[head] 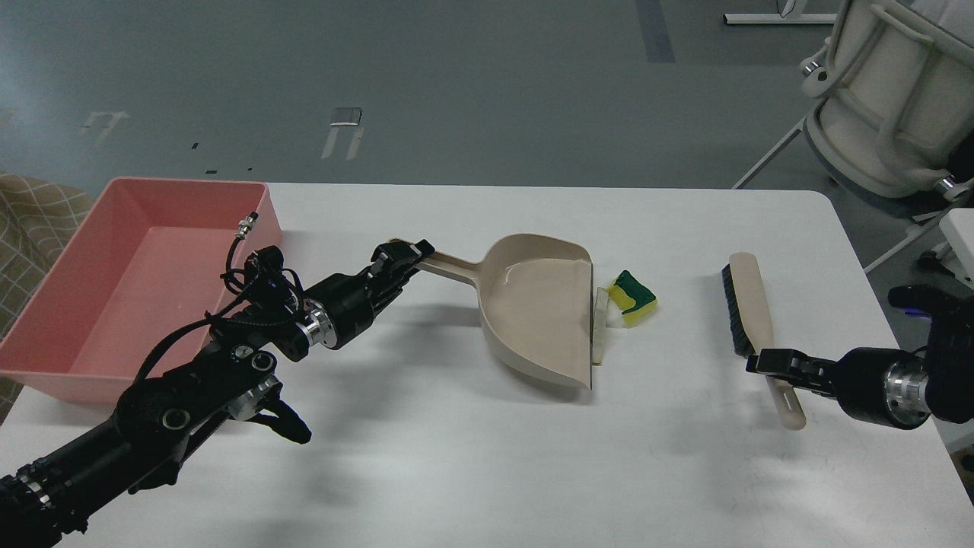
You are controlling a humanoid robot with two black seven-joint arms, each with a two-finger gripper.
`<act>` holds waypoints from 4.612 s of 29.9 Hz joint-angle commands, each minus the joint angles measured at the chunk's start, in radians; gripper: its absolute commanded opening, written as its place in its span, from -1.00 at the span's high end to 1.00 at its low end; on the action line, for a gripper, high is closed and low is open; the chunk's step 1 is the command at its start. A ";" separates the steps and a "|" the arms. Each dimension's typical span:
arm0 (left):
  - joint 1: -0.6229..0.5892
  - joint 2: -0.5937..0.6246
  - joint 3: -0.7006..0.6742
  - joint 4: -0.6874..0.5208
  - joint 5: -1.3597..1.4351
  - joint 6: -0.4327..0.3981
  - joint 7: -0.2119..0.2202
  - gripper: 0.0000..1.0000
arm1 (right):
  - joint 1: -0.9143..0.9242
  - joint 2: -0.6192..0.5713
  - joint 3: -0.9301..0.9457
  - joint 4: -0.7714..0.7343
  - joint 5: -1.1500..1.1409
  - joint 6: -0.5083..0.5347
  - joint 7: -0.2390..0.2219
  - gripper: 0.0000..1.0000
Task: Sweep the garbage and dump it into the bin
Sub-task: 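Grasp the wooden brush handle with the right gripper, then sweep the sponge and white item into the dustpan with the brush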
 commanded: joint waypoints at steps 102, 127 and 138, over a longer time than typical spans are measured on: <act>0.038 0.003 0.004 -0.002 -0.018 0.035 -0.028 1.00 | -0.027 0.098 0.030 0.040 0.096 0.000 -0.006 1.00; 0.037 0.010 0.001 -0.002 -0.027 0.035 -0.033 1.00 | 0.125 0.324 -0.011 0.037 0.137 0.000 -0.023 1.00; 0.037 0.001 -0.020 -0.018 -0.038 0.034 -0.038 1.00 | 0.085 0.204 0.070 0.028 0.140 0.000 0.010 1.00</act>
